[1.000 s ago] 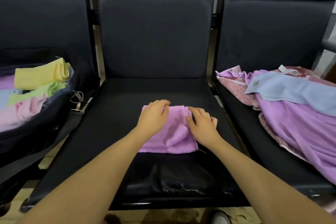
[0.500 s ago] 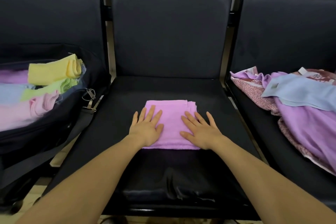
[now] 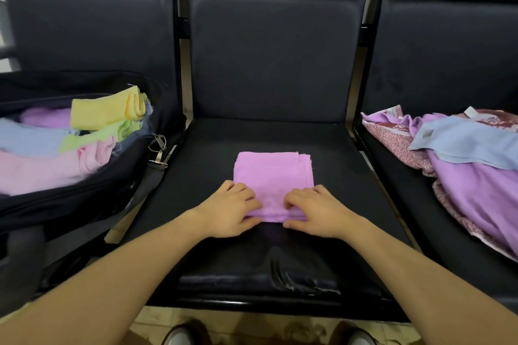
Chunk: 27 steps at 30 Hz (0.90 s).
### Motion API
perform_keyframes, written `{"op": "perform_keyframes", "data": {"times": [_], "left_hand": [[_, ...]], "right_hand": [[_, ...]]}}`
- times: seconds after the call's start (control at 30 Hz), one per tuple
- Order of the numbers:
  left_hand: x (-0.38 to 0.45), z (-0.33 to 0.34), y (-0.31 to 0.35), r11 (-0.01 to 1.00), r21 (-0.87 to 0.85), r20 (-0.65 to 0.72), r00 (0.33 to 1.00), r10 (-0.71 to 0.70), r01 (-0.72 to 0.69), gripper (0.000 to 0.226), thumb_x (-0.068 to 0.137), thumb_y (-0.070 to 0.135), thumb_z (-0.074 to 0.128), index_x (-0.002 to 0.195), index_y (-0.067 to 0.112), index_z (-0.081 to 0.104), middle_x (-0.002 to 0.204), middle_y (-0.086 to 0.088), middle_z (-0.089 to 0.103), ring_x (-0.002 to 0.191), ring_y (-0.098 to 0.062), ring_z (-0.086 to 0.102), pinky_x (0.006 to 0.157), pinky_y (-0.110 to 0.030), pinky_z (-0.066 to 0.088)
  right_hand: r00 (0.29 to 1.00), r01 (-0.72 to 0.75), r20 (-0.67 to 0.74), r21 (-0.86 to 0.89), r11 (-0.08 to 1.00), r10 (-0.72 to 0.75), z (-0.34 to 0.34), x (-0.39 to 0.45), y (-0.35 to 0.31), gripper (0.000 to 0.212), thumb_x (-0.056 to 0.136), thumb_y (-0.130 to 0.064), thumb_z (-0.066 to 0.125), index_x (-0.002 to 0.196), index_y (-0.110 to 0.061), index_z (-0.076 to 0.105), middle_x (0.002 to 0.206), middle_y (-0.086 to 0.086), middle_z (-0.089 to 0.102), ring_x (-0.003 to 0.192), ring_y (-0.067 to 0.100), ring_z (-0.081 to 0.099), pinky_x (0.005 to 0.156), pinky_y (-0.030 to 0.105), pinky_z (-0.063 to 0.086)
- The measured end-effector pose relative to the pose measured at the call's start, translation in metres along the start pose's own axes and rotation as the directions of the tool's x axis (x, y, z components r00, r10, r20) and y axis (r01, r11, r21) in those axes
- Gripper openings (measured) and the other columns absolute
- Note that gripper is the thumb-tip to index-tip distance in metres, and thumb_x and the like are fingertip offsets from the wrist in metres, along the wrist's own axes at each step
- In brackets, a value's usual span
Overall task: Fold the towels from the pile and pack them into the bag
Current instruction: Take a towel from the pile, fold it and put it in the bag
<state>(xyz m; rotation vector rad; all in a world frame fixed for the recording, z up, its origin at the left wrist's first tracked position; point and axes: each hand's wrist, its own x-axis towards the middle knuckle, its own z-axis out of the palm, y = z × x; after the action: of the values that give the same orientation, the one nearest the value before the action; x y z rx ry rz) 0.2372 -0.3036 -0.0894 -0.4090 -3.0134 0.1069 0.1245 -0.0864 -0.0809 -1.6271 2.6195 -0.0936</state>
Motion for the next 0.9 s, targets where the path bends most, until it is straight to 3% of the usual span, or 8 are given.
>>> {"op": "perform_keyframes", "data": {"times": [0.07, 0.17, 0.33, 0.43, 0.57, 0.73, 0.83, 0.9], "left_hand": [[-0.007, -0.002, -0.004, 0.999, -0.052, 0.029, 1.000, -0.009, 0.010, 0.062, 0.086, 0.058, 0.019, 0.120, 0.029, 0.062, 0.115, 0.003, 0.056, 0.110, -0.019, 0.047, 0.096, -0.037, 0.030], [-0.013, -0.005, -0.006, 0.996, -0.093, 0.027, 1.000, -0.004, 0.007, 0.068, 0.087, 0.066, 0.013, 0.129, 0.034, 0.056, 0.120, 0.006, 0.052, 0.111, -0.015, 0.044, 0.099, -0.034, 0.025], [-0.012, -0.001, -0.006, 0.956, -0.248, 0.105, 0.985, -0.137, 0.160, 0.078, 0.076, 0.083, 0.017, 0.125, 0.037, 0.056, 0.119, 0.016, 0.051, 0.109, -0.008, 0.046, 0.094, -0.028, 0.021], [-0.009, -0.002, -0.008, 0.953, -0.240, 0.116, 0.980, -0.162, 0.186, 0.053, 0.089, 0.068, 0.036, 0.123, 0.034, 0.057, 0.117, 0.015, 0.052, 0.102, -0.008, 0.049, 0.087, -0.029, 0.021], [-0.008, -0.003, -0.010, 0.949, -0.256, 0.089, 0.982, -0.166, 0.183, 0.031, 0.094, 0.047, 0.051, 0.120, 0.031, 0.058, 0.108, 0.014, 0.055, 0.094, -0.006, 0.051, 0.089, -0.029, 0.023], [-0.006, -0.002, -0.010, 0.815, -0.500, 0.002, 0.941, -0.338, 0.294, 0.017, 0.096, 0.027, 0.053, 0.083, 0.018, 0.059, 0.069, 0.009, 0.052, 0.070, -0.014, 0.046, 0.088, -0.026, 0.027], [-0.004, -0.001, -0.012, 0.674, -0.633, 0.065, 0.894, -0.443, 0.380, 0.009, 0.094, 0.027, 0.054, 0.094, 0.030, 0.062, 0.078, 0.015, 0.058, 0.093, -0.018, 0.051, 0.094, -0.029, 0.036], [-0.001, -0.002, -0.011, 0.645, -0.651, 0.095, 0.886, -0.455, 0.401, 0.013, 0.095, 0.027, 0.050, 0.092, 0.038, 0.057, 0.085, 0.011, 0.061, 0.101, -0.022, 0.047, 0.097, -0.029, 0.034]], "right_hand": [[0.999, 0.032, -0.019, -0.076, 0.997, -0.034, 0.004, -0.003, 0.000, 0.049, 0.088, -0.060, 0.032, 0.114, -0.025, 0.054, 0.113, -0.010, 0.054, 0.101, 0.015, 0.051, 0.093, 0.029, 0.016], [0.996, 0.023, -0.082, -0.064, 0.998, -0.028, 0.005, -0.002, -0.001, 0.029, 0.097, -0.041, 0.046, 0.115, -0.024, 0.059, 0.117, -0.009, 0.055, 0.104, 0.014, 0.052, 0.093, 0.027, 0.011], [0.979, -0.100, -0.167, 0.108, 0.989, 0.117, -0.002, 0.002, -0.008, 0.018, 0.101, -0.032, 0.043, 0.101, -0.024, 0.060, 0.093, -0.011, 0.059, 0.089, 0.012, 0.042, 0.088, 0.024, 0.016], [0.969, -0.198, -0.089, 0.269, 0.943, 0.229, -0.007, 0.001, -0.008, 0.019, 0.102, -0.033, 0.040, 0.102, -0.025, 0.057, 0.082, -0.015, 0.051, 0.091, 0.015, 0.024, 0.085, 0.024, 0.024], [0.963, -0.257, 0.023, 0.402, 0.879, 0.270, -0.011, 0.003, -0.006, 0.013, 0.101, -0.036, 0.041, 0.097, -0.034, 0.053, 0.092, -0.013, 0.054, 0.105, 0.021, 0.026, 0.086, 0.025, 0.027], [0.952, -0.291, 0.031, 0.385, 0.876, 0.303, -0.005, 0.005, 0.006, 0.014, 0.097, -0.046, 0.045, 0.086, -0.040, 0.051, 0.084, -0.012, 0.060, 0.106, 0.025, 0.040, 0.090, 0.026, 0.023], [0.946, -0.324, 0.115, 0.388, 0.863, 0.304, -0.006, 0.002, 0.009, 0.022, 0.085, -0.058, 0.057, 0.093, -0.038, 0.056, 0.092, -0.010, 0.063, 0.105, 0.021, 0.046, 0.095, 0.027, 0.028], [0.937, -0.344, 0.182, 0.348, 0.872, 0.297, -0.008, 0.001, 0.010, 0.034, 0.077, -0.057, 0.065, 0.098, -0.030, 0.059, 0.096, -0.003, 0.064, 0.101, 0.019, 0.045, 0.096, 0.030, 0.033]]}}
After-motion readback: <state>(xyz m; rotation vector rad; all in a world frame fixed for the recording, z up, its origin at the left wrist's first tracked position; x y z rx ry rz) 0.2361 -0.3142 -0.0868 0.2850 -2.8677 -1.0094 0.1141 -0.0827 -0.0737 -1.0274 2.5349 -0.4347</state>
